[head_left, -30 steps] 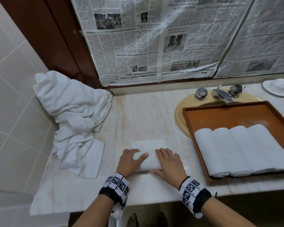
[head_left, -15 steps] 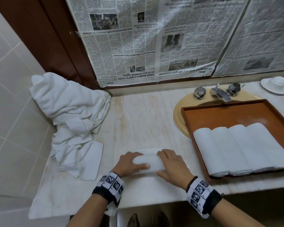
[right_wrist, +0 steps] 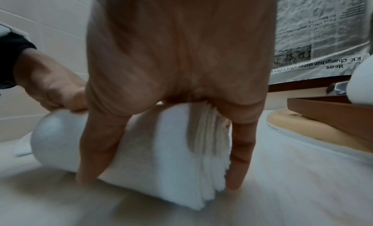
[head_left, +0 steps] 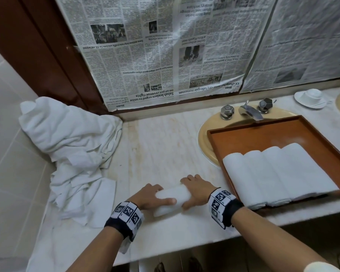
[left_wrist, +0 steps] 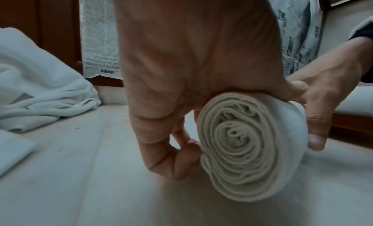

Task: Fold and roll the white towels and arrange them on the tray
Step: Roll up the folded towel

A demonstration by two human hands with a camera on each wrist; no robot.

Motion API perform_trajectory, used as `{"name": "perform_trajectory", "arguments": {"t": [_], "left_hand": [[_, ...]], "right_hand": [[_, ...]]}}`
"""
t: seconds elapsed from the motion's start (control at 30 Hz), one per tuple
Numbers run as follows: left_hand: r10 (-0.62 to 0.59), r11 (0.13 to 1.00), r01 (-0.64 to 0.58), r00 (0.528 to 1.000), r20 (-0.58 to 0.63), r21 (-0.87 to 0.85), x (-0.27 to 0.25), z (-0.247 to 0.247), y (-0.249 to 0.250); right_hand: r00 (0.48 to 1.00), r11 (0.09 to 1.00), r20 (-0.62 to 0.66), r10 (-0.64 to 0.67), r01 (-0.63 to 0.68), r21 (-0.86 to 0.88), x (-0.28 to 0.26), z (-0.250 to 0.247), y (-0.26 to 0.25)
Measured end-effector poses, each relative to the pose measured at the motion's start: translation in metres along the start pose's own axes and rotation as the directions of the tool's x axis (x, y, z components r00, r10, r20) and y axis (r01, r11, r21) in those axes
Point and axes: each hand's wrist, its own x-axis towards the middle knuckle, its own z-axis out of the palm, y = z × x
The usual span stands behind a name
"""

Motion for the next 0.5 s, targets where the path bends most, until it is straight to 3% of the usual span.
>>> {"name": "perform_trajectory", "arguments": {"t": [0.27, 0.5], "left_hand": [[0.064, 0.998, -0.065, 0.995, 0.08, 0.009, -0.008, 0.01, -0.003], [0.201, 0.98, -0.2, 0.978, 0.051, -0.023, -0.018, -0.005, 0.009]], "right_hand": [[1.0, 0.997, 0.01, 0.024, -0.025, 0.072, -0.024, 0.015, 0.0], [0.996, 0.945, -0.054, 0.072, -0.051, 0.322, -0.062, 0.005, 0.004]]}}
